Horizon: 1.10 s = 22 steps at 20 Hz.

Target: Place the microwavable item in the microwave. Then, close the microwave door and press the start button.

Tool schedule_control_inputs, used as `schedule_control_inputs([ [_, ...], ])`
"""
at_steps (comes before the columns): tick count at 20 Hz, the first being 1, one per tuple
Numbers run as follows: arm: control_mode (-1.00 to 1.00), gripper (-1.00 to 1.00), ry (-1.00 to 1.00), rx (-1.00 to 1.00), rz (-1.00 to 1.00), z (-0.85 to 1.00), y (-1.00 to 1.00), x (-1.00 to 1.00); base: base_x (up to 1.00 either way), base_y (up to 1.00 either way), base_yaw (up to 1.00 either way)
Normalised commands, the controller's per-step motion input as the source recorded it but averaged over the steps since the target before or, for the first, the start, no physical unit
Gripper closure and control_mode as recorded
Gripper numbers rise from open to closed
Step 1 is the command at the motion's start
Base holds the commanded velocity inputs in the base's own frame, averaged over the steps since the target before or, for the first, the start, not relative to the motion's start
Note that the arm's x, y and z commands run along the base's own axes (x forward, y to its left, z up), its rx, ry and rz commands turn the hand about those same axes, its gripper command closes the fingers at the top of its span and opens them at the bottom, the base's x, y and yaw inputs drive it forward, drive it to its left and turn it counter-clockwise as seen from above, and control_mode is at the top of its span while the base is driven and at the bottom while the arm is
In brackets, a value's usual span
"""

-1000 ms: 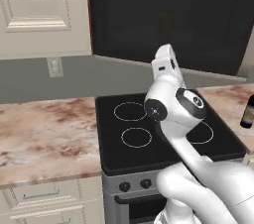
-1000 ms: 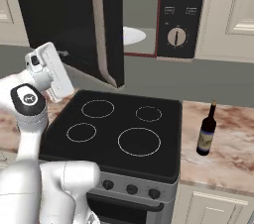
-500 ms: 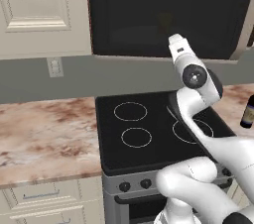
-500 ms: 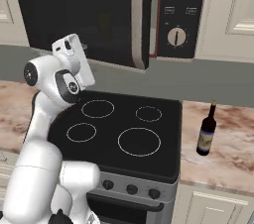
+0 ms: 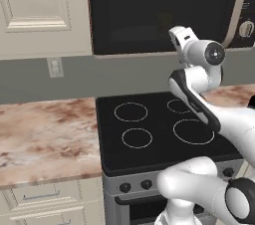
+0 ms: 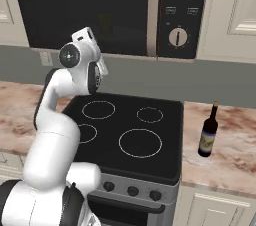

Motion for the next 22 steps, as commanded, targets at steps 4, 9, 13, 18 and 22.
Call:
schedule_control_inputs([
  [4,-1.00,-1.00,0.17,0.06,0.18,0.01,0.00,0.58,0.00,0.00,0.00],
  [9,-1.00,-1.00,0.13,0.06,0.13,0.00,0.00,0.40,0.00,0.00,0.00],
  [13,-1.00,-1.00,0.07,0.00,0.03,-0.01,0.00,-0.19,0.00,0.00,0.00],
  [18,-1.00,-1.00,0.00,0.01,0.00,0.01,-0.30,-0.91,0.00,0.00,0.00],
  [22,-1.00,-1.00,-0.02,0.07,0.00,0.18,-0.63,-1.00,0.00,0.00,0.00],
])
